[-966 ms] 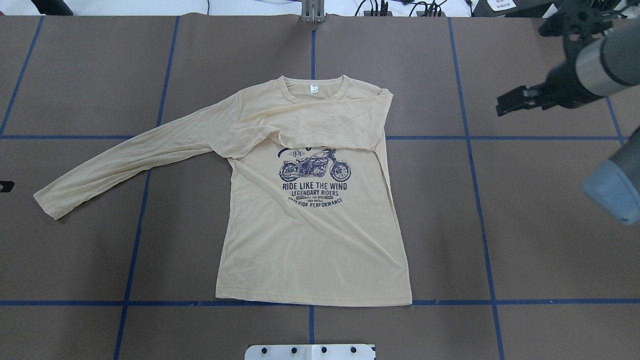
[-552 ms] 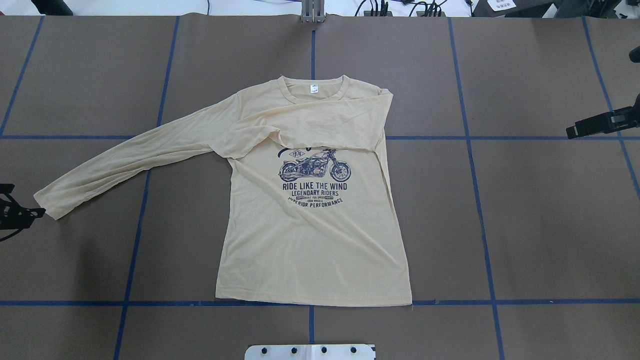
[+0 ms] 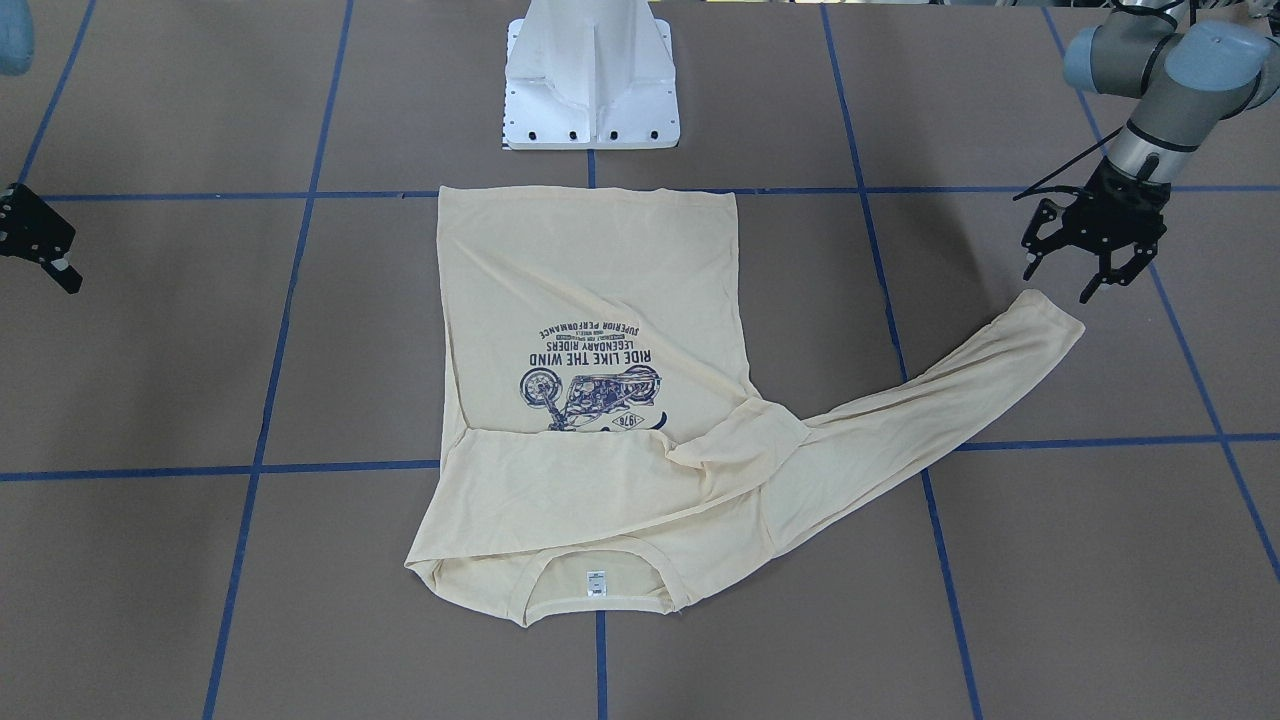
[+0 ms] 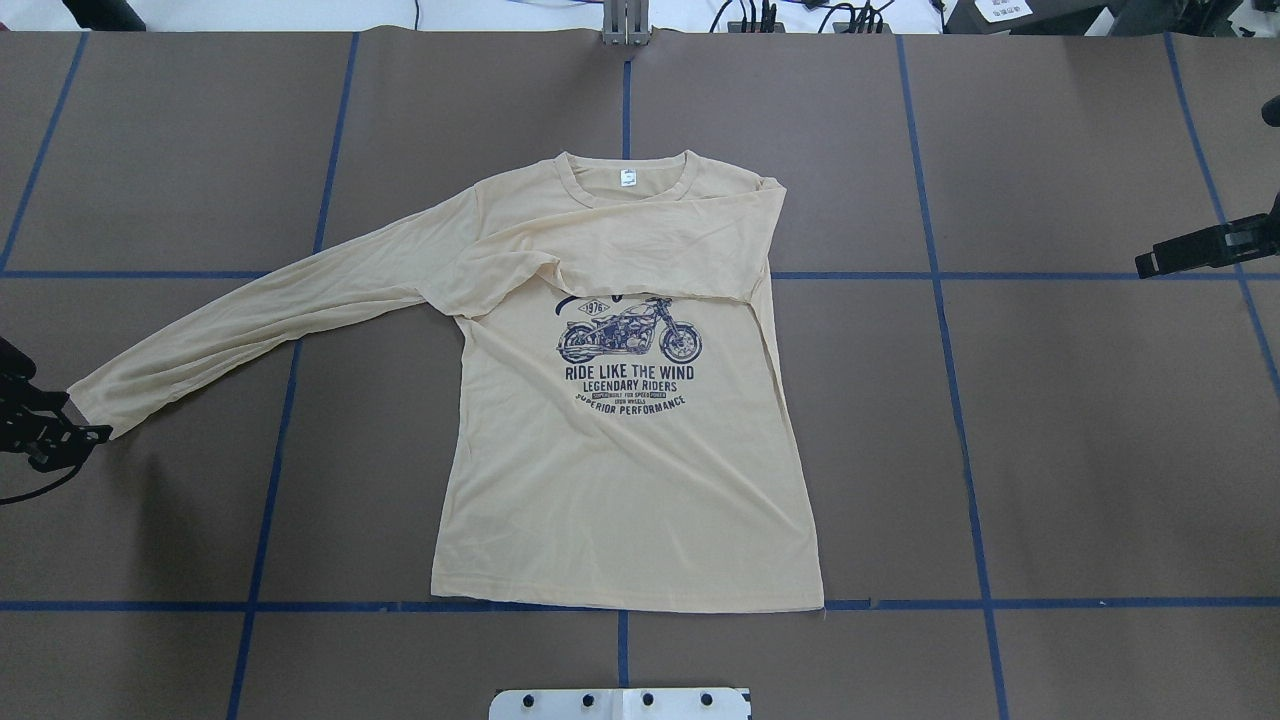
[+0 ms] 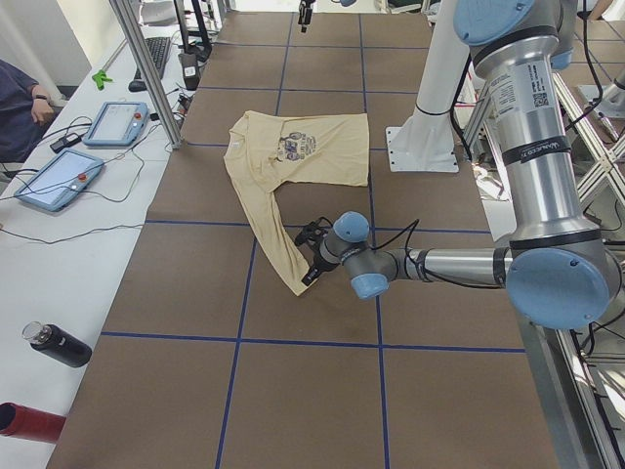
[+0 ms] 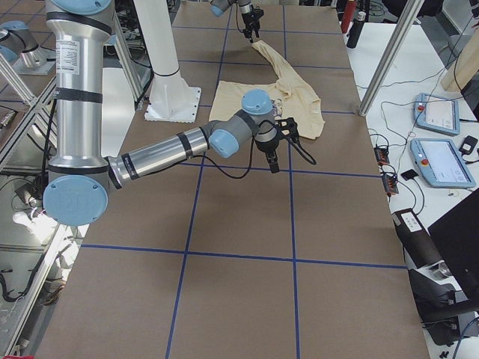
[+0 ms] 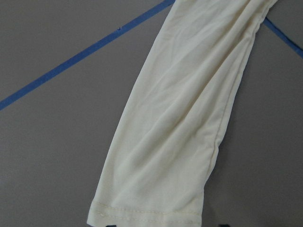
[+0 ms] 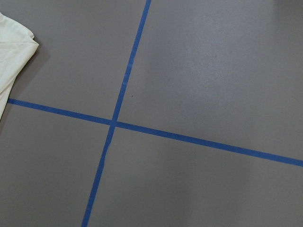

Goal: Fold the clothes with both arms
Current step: 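Release the sleeve and withdraw the right gripper while the left gripper reaches the other cuff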

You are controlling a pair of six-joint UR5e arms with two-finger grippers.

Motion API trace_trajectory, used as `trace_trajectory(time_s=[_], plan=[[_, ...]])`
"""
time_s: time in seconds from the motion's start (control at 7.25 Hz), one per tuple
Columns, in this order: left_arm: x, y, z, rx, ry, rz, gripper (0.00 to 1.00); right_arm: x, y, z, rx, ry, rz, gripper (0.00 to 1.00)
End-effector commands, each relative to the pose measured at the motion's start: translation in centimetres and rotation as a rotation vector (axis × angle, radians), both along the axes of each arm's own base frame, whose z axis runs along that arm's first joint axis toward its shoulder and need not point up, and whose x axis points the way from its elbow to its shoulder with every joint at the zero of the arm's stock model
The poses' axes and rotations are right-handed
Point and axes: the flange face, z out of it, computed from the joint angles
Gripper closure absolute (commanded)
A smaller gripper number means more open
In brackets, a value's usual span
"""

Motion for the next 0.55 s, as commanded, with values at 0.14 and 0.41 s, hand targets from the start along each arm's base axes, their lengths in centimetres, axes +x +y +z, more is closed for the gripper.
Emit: trace_trajectory(time_s=[0.14,0.41], plan=[[1.0,0.0,0.2,-0.001,-0.002,0.017,0.36,0.0,-0.2,0.3,-0.003,0.006,0.003,0.0],[1.9,-0.8,0.6,0.0,-0.004,0.017,0.39,0.0,-0.2,0.3,-0.004,0.006,0.003,0.0]])
